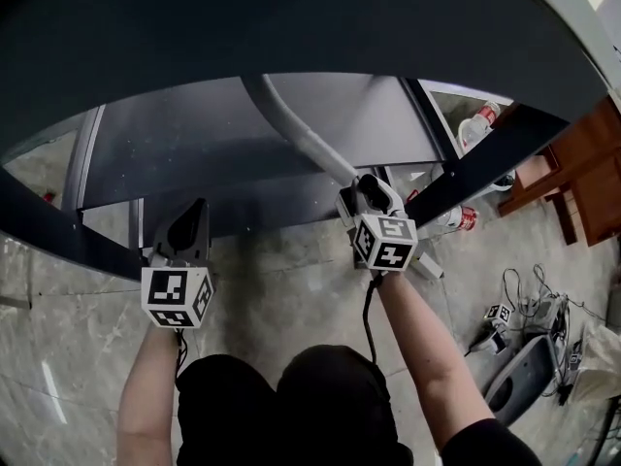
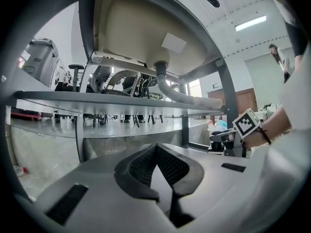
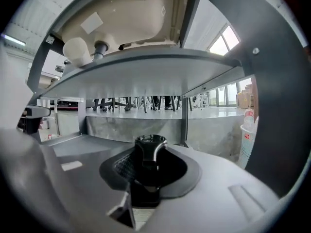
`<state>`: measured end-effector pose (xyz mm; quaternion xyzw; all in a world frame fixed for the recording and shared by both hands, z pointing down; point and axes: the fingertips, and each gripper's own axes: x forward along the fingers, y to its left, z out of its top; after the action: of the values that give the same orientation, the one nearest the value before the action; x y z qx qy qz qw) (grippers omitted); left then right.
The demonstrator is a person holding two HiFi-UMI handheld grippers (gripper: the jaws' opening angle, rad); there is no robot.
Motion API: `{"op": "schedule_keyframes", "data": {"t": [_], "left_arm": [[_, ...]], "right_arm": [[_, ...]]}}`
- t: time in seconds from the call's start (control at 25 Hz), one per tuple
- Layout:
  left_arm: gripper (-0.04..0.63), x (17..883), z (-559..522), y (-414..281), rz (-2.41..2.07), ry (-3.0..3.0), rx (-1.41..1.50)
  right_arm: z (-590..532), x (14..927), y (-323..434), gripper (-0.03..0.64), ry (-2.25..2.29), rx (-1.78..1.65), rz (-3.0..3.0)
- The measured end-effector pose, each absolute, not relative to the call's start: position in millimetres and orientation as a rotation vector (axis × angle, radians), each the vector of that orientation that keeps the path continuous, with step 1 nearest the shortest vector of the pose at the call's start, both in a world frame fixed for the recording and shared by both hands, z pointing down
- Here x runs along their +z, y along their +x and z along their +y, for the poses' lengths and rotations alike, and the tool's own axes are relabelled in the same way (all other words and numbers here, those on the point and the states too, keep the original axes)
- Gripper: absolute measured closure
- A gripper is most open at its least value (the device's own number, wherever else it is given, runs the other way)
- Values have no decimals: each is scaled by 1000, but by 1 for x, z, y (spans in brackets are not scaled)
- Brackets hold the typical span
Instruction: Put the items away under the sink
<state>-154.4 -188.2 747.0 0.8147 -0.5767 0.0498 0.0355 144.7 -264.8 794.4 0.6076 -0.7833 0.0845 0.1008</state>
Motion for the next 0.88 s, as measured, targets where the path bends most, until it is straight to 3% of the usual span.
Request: {"op": "schedule_keyframes", "data": {"t": [0.88], "left_arm": [[586, 761, -220, -142, -1743, 2517, 188]], "right_arm": [[-321, 803, 143, 526, 1976, 198, -2244]]}}
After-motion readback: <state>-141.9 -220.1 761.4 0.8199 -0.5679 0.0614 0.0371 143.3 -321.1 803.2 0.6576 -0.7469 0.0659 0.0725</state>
